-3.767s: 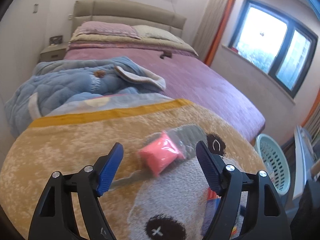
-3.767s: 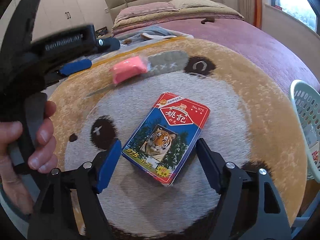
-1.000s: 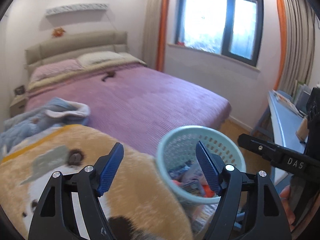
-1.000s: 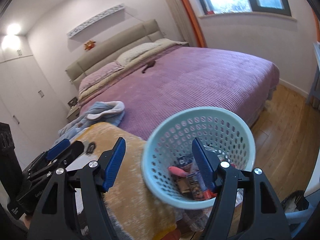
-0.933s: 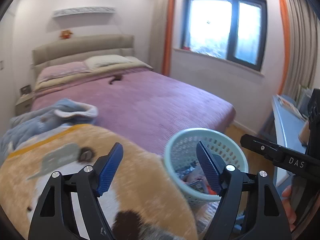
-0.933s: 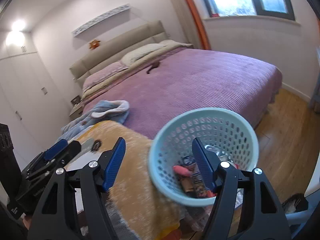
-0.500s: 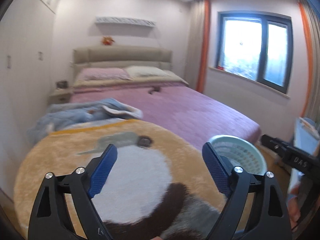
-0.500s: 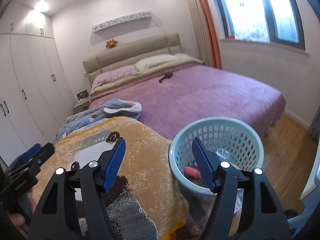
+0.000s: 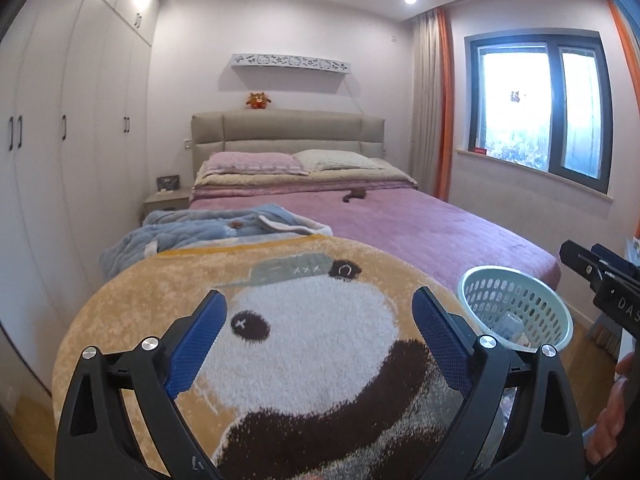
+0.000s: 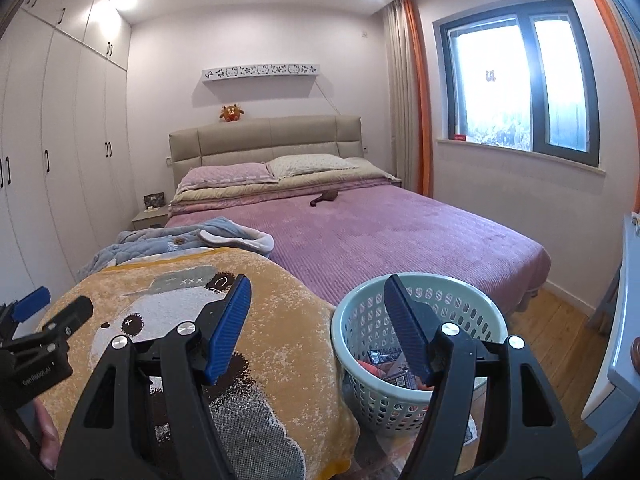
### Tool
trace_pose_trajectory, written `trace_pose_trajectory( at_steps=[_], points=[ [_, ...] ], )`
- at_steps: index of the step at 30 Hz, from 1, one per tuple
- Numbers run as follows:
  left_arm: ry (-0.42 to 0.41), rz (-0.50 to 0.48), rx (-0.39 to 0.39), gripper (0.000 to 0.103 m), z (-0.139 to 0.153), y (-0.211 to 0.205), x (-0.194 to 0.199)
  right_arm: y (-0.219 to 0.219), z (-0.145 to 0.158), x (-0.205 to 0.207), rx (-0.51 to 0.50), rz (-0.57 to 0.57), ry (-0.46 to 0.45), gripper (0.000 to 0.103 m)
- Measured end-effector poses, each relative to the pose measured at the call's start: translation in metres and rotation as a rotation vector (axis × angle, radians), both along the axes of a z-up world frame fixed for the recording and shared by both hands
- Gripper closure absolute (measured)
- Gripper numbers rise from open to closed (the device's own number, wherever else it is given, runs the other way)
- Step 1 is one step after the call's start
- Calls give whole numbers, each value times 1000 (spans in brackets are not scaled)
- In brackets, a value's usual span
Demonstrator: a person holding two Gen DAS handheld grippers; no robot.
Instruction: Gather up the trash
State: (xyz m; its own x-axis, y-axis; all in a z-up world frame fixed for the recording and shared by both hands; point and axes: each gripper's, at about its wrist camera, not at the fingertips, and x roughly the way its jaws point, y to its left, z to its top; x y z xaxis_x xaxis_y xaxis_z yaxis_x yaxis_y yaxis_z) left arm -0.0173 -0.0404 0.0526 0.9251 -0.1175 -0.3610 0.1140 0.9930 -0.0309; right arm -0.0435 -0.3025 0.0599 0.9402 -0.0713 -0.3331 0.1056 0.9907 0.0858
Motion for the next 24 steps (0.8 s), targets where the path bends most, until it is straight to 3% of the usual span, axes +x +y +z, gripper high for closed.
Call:
trace_pose_trajectory(
  at_steps=[10,14,24],
  points=[
    [-9,50,20,11,-20,10,-16,0,-12,-10,2,-28,-9,38],
    [-22,58,48,11,-20,10,-22,1,-18,-14,7,-41,-3,38],
    [-32,68,34,11,-17,16,-34,7,-21,-20,-10,-38,2,38]
  ],
)
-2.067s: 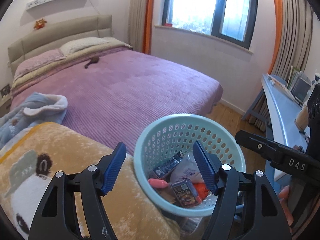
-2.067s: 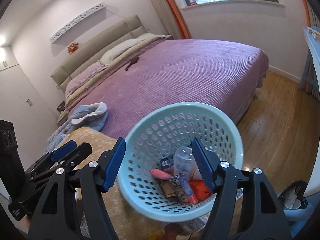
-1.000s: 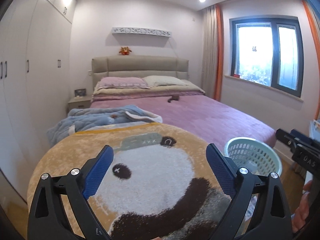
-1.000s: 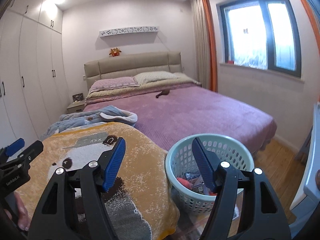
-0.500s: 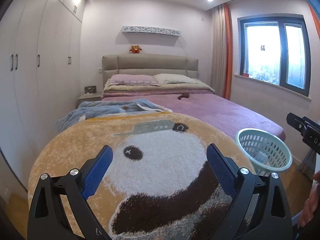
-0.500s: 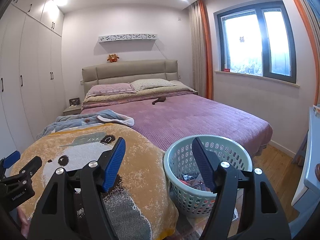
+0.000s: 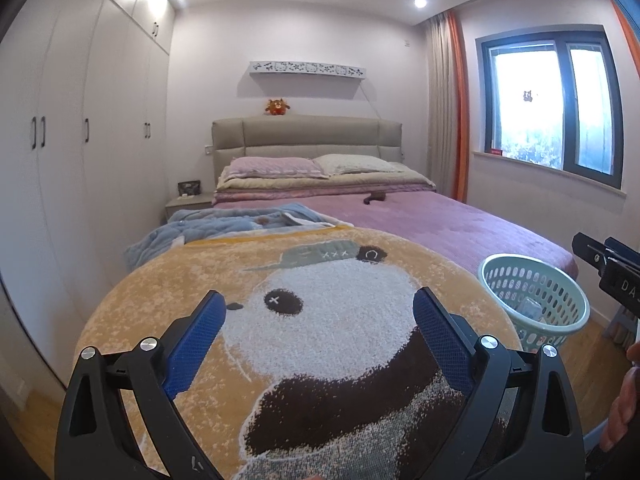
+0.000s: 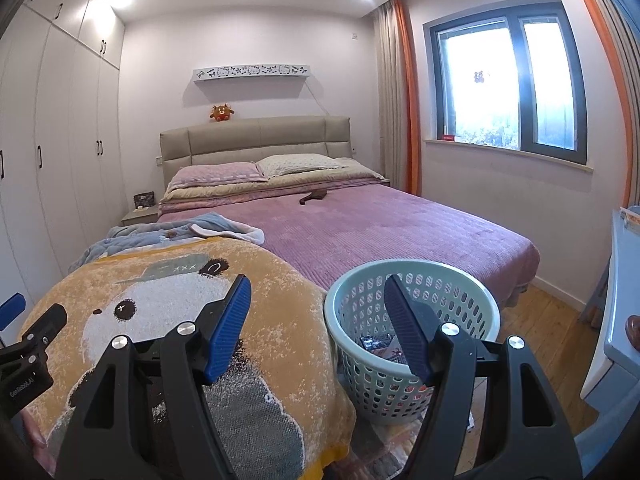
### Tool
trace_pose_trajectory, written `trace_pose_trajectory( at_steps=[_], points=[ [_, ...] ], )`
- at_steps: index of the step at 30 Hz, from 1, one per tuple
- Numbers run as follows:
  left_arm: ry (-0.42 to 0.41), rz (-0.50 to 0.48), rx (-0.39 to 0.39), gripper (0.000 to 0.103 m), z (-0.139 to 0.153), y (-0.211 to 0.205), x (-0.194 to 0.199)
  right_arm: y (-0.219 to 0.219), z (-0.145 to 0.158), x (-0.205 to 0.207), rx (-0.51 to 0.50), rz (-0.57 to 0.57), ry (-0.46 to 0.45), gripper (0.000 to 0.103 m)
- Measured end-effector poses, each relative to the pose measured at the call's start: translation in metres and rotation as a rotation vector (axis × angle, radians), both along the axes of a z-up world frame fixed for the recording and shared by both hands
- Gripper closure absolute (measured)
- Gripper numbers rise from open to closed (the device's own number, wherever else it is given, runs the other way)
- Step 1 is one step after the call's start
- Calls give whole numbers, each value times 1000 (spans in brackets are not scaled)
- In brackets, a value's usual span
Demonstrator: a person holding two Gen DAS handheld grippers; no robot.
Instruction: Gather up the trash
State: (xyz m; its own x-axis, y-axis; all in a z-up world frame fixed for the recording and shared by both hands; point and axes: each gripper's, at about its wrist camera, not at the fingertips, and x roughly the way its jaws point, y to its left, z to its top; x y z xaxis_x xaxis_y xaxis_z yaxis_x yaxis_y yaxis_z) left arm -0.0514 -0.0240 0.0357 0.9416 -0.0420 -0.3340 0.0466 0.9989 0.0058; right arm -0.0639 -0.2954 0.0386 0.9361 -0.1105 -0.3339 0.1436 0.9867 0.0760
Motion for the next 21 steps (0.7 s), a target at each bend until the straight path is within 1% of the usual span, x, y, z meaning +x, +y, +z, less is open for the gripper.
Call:
trace_pose_trajectory(
  at_steps=[14,21],
  points=[
    [-19,6,-9,11,8,4,-13,1,5,-11,7,0,-8,38],
    [-21,-1,-3,11,8,1,-15,-4,5,-12,15,-3,-10,37]
  ],
)
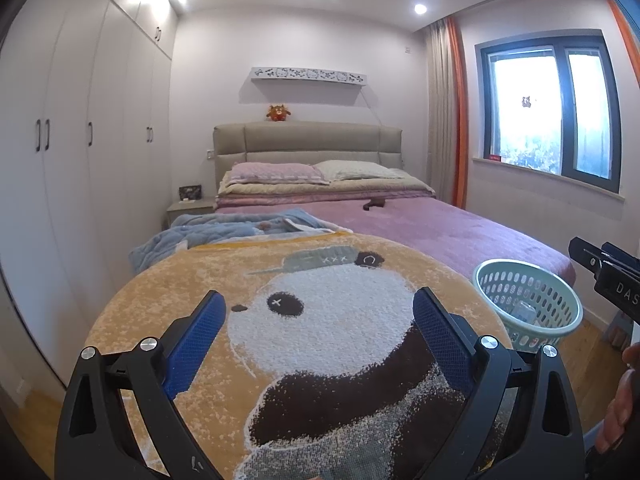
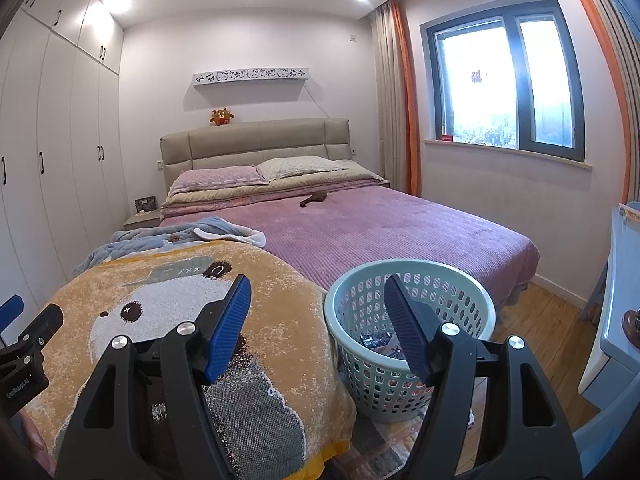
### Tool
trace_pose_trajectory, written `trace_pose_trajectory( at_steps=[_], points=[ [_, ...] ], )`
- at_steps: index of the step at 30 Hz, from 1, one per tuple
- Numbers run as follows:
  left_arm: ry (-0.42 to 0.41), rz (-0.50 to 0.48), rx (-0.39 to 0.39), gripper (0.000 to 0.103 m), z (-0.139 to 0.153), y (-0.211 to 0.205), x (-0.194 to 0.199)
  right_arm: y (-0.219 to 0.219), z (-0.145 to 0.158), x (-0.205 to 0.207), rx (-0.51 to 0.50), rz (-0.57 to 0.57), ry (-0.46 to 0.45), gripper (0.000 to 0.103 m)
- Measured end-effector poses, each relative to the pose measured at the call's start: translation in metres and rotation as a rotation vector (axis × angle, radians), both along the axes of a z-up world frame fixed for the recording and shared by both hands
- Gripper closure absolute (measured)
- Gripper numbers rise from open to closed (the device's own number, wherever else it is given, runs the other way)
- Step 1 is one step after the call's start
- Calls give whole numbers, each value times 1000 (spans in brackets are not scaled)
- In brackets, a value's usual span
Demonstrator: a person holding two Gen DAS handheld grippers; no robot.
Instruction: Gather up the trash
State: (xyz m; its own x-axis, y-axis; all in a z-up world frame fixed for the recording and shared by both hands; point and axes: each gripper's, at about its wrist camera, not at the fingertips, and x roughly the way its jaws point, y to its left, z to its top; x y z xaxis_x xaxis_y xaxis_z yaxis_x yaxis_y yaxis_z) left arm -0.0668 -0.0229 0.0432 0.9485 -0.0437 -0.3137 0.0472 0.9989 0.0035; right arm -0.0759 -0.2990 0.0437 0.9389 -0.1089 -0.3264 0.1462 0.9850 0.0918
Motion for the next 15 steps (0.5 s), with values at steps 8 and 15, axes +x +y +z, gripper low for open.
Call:
trace_pose_trajectory(
  at_steps=[8,15],
  points=[
    [0,-3,1,11,0,-1,-1,-2,-1,0,8,-3,1,36],
    [4,-5,6,11,-1,-2,-1,-3,-2,1,14,-10,6,36]
  ],
)
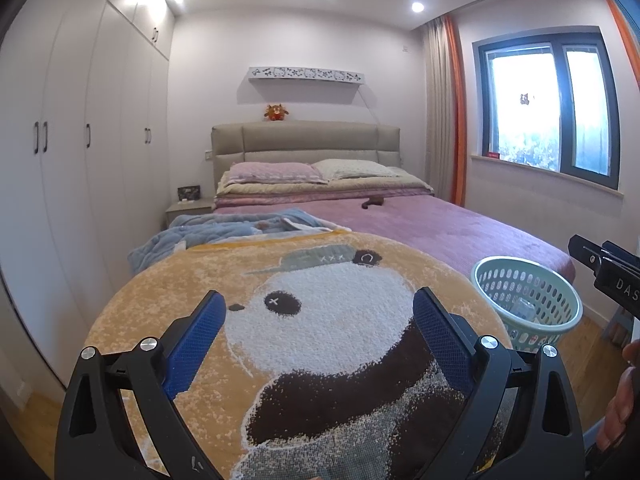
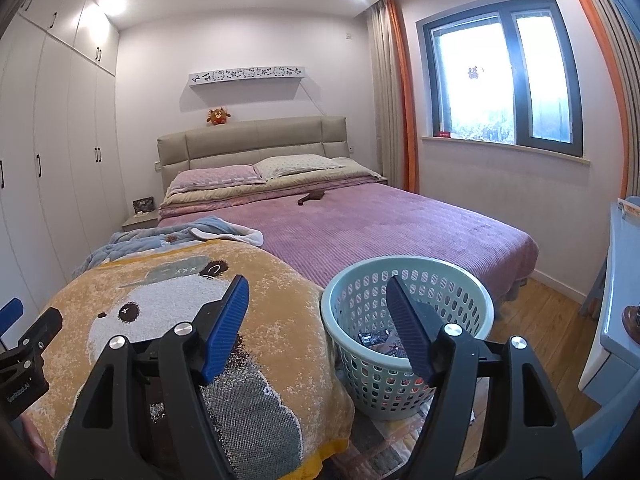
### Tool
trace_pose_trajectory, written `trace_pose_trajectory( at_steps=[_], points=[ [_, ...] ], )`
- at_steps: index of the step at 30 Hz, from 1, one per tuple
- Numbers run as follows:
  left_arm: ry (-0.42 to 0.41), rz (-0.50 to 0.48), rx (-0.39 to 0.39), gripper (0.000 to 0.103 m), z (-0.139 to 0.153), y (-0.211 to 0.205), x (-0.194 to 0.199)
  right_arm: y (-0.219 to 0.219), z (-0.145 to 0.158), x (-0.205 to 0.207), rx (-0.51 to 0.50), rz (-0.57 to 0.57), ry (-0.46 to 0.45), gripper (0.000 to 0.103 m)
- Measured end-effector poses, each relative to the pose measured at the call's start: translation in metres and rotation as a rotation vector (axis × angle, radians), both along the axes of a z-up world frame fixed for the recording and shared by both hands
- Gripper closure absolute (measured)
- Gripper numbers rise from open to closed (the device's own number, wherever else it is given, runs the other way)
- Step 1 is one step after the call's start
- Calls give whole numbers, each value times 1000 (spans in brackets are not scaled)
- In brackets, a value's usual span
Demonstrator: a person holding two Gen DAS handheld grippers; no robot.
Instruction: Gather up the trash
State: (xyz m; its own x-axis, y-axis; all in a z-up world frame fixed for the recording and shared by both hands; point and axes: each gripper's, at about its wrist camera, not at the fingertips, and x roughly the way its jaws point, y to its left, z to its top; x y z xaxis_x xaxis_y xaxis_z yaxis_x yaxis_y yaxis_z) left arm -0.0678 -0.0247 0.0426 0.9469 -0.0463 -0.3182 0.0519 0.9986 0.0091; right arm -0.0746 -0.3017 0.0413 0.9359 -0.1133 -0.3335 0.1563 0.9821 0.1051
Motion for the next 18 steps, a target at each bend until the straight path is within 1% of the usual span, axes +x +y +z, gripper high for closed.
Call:
trace_pose_trajectory(
  at_steps=[7,18],
  points=[
    [12,-10,-8,11,0,1,2,-1,-1,0,5,-6,2,35],
    [6,-5,-17,11,2,5,2,5,0,1,-2,-1,1,35]
  ],
)
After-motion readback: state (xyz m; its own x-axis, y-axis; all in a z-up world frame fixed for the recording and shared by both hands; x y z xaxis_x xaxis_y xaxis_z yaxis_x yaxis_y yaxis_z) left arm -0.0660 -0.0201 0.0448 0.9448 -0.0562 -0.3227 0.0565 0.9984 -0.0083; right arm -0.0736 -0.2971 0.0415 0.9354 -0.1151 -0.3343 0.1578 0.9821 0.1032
